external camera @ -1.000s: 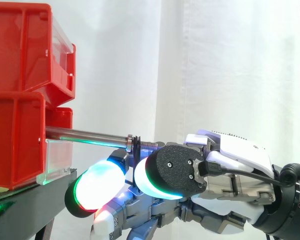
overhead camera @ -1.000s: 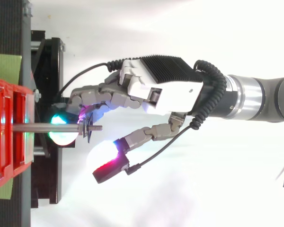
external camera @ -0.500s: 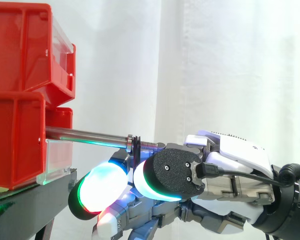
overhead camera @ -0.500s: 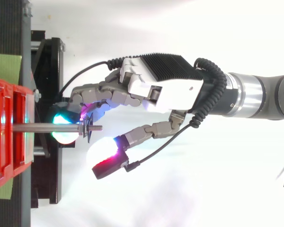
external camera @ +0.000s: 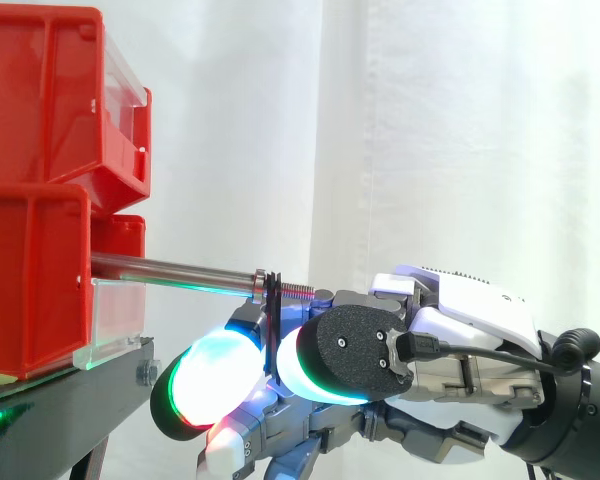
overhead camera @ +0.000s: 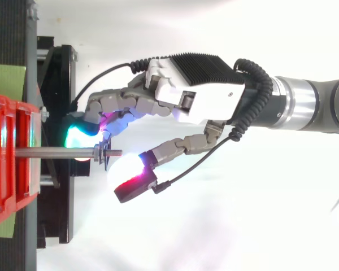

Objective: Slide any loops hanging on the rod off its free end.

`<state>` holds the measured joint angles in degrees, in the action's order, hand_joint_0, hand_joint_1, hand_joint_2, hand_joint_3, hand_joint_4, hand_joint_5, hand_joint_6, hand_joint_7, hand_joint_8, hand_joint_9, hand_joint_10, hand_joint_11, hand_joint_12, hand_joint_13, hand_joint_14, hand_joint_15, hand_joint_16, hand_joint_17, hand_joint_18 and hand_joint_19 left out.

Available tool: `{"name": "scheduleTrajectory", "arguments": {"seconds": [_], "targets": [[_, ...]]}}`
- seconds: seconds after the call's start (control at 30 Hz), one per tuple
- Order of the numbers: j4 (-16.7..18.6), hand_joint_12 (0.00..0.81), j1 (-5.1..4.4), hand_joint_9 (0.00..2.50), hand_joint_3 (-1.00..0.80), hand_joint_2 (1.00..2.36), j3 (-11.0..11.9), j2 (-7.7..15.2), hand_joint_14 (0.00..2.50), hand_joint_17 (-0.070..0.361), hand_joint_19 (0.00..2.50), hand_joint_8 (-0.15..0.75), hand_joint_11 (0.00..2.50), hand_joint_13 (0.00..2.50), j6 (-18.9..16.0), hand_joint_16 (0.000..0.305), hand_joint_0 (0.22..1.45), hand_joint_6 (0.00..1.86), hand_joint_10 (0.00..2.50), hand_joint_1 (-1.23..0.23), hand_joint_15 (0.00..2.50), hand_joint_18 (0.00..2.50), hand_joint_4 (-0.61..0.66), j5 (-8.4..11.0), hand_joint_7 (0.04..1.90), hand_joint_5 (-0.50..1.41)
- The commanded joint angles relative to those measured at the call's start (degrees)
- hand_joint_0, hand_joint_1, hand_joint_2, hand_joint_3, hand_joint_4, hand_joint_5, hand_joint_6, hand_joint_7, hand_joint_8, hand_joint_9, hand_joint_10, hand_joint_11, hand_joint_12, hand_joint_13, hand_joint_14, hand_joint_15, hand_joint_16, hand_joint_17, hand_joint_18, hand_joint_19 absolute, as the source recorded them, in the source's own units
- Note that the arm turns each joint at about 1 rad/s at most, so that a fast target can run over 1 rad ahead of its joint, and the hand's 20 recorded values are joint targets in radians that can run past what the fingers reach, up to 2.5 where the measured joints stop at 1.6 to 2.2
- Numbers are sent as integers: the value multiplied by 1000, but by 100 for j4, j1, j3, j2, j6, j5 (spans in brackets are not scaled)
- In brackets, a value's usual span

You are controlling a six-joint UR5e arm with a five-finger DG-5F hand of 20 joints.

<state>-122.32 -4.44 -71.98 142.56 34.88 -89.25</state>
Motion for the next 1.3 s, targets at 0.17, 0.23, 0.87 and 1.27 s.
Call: {"name": "scheduleTrajectory", "arguments": {"seconds": [0.17,0.23,0.87,1.27], "targets": [[-12,370,84,829,-363,1011,0,0,8,121,531,339,185,855,1,54,615,500,4,-616,233,933,242,-83,1287,-97],[-3,370,93,833,-365,1012,0,0,8,121,532,339,191,855,1,54,615,510,5,-615,233,933,238,-110,1274,-97],[50,371,110,827,-362,1012,0,0,9,121,534,341,183,855,1,54,610,708,5,-621,228,936,219,-136,1036,-124],[76,378,93,822,-184,1019,70,0,8,123,532,355,234,858,10,55,594,870,6,-594,236,946,191,-242,981,-158]]}}
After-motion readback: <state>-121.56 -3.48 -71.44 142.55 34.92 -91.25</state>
